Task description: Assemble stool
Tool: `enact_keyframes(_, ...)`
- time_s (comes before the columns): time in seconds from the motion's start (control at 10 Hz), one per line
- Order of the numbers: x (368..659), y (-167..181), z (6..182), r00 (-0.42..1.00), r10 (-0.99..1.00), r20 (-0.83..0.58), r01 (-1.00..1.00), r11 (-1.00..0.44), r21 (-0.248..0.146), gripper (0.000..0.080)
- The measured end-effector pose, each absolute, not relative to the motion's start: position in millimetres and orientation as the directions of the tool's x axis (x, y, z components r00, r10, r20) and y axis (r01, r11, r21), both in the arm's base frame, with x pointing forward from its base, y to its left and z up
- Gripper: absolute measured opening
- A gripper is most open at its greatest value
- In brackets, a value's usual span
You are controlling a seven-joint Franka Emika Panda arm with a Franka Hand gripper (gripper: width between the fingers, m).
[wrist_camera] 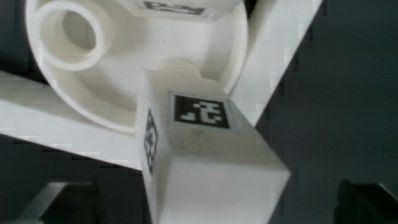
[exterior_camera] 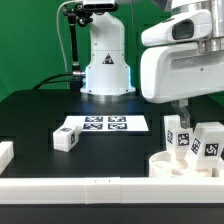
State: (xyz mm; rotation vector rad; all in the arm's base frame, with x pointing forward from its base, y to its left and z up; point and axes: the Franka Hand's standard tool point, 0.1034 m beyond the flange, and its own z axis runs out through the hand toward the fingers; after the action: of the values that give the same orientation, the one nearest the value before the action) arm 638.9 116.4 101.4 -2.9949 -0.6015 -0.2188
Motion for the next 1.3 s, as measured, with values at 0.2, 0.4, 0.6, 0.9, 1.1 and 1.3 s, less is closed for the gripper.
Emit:
enact_keyframes(0.2,639,114,101.3,0.866,0.474,0.158,0.484,-0.875,-0.029,0.0649)
enact_keyframes(0.4,640,111,100.7,0.789,0.595,0.153,0.602,-0.799,0.005,0.0649)
enact_keyframes(0.6,641,113,98.2,0.648,0.748,0.145,0.749,-0.66,0.058,0.0649)
enact_keyframes(0.9,642,112,95.0,0.451,0.888,0.091,0.882,-0.459,0.109,0.0649)
enact_keyframes(1.1,645,113,90.1,0.252,0.967,0.023,0.958,-0.253,0.133,0.0649)
enact_keyframes(1.3,647,113,88.4,0.101,0.995,-0.018,0.985,-0.098,0.141,0.0649)
